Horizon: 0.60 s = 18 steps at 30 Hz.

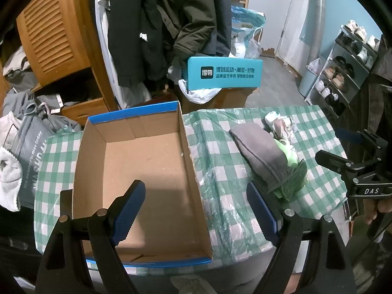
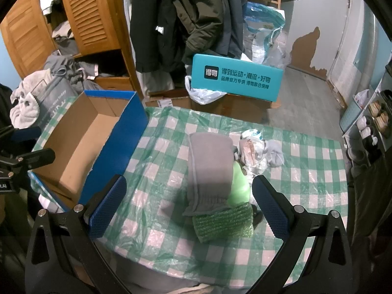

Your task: Organize soft objects

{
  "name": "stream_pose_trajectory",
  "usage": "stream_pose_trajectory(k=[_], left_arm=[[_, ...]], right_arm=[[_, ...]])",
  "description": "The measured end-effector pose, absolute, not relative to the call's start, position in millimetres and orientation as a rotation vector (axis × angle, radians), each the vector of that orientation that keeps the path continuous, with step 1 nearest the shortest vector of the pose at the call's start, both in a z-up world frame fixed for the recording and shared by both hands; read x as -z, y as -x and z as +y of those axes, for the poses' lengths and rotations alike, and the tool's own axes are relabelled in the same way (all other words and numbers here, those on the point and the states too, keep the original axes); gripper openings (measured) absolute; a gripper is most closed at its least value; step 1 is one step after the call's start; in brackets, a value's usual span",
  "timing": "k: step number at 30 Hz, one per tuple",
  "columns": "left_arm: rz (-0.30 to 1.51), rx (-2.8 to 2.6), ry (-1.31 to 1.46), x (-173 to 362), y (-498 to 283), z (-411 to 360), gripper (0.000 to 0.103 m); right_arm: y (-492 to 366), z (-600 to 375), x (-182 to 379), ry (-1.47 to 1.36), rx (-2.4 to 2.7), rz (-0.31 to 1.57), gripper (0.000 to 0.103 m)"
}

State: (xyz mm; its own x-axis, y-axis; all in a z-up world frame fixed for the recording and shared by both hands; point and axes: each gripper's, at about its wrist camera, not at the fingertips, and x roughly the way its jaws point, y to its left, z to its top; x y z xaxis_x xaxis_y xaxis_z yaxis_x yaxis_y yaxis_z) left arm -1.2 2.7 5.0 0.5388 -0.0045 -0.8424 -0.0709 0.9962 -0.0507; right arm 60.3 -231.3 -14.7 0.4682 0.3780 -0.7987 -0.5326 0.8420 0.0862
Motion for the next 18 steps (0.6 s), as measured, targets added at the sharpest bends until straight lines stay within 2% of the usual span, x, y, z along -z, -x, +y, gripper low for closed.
stream_pose_trajectory(k=[18], left_arm=[[0.999,-0.04,0.081,-4.2,2.1,1.7,0.086]], right_arm=[[-58.7,-229.8,15.3,0.187,-0.566,0.925,0.101]])
